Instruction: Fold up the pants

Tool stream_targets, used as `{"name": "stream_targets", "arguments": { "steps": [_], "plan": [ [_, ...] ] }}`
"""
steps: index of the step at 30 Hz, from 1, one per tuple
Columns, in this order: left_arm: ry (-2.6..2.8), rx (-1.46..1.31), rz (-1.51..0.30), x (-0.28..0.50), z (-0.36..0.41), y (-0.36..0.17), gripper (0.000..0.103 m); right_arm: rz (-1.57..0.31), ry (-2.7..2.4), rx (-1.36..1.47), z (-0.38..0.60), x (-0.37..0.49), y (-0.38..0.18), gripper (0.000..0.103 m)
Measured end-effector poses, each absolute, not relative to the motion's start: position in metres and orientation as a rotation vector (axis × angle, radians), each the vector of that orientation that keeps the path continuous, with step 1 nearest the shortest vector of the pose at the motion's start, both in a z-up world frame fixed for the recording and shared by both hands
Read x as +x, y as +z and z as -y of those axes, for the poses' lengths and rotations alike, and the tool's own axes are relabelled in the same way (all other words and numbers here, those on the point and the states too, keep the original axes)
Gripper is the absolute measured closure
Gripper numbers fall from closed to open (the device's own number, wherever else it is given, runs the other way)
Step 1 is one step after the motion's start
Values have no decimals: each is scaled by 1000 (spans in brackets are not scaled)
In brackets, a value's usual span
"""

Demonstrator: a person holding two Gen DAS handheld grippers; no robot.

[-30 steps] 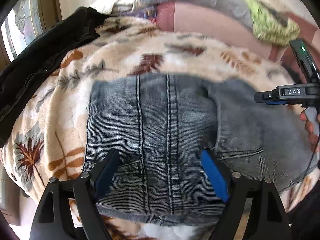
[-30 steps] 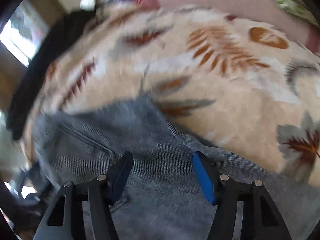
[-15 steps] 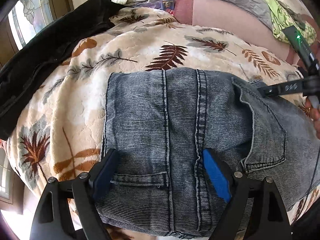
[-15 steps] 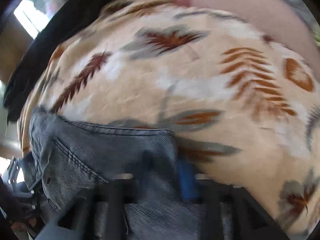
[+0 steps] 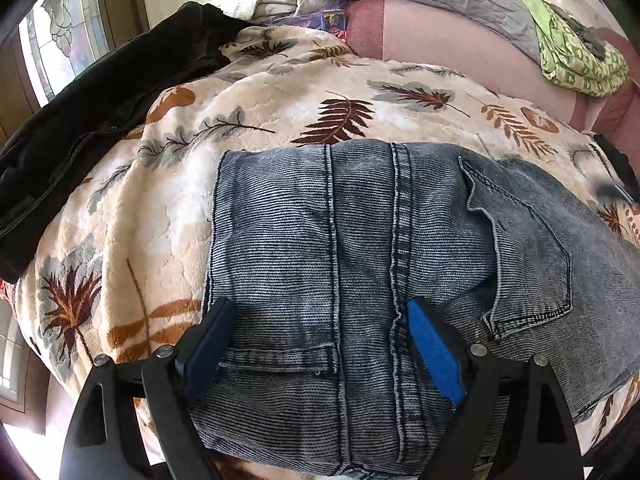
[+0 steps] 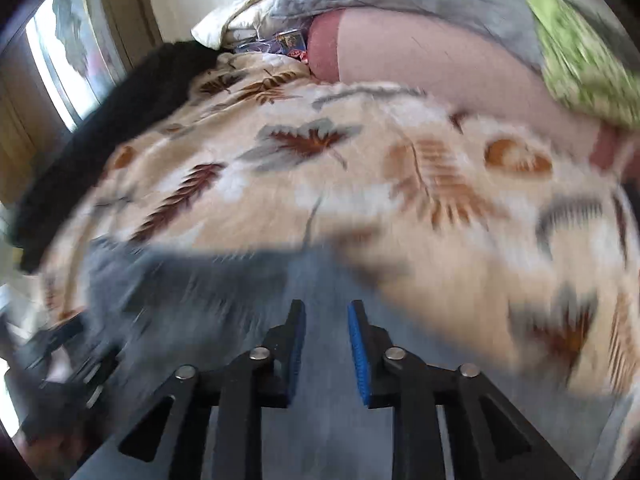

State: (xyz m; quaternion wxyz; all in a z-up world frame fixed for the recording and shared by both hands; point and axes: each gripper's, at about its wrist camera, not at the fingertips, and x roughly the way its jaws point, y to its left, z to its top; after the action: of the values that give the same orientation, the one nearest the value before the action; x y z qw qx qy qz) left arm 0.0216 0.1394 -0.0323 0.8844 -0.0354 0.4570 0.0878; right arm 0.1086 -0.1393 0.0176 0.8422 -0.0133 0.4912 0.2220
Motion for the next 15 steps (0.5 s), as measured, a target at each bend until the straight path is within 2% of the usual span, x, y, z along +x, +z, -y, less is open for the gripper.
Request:
{"name": "stream_targets", "arguments": {
  "steps": [1, 2, 3, 5, 6, 11, 15],
  "plan": [
    [184, -76, -951, 21, -139, -32, 15, -1059, 479, 41, 161, 91, 14, 62],
    [186, -81, -954, 21, -139, -31, 15, -1081, 467, 78, 176, 79, 7, 39],
    [189, -85, -958, 22, -139, -30, 15, -1120, 435, 97, 193, 70, -7, 20],
    [209, -102, -962, 20, -138, -22, 15, -1239, 361, 85, 219, 63, -46, 19],
    [217, -106, -955, 19, -136, -17, 15, -1207, 381, 124, 234, 56, -49, 27],
    [142, -67, -840, -3, -100, 20, 15, -960, 352, 434, 309, 12, 0, 25],
    [18, -19, -801, -5, -60, 24, 15, -897, 223, 761, 385, -30, -15, 25]
  ]
}}
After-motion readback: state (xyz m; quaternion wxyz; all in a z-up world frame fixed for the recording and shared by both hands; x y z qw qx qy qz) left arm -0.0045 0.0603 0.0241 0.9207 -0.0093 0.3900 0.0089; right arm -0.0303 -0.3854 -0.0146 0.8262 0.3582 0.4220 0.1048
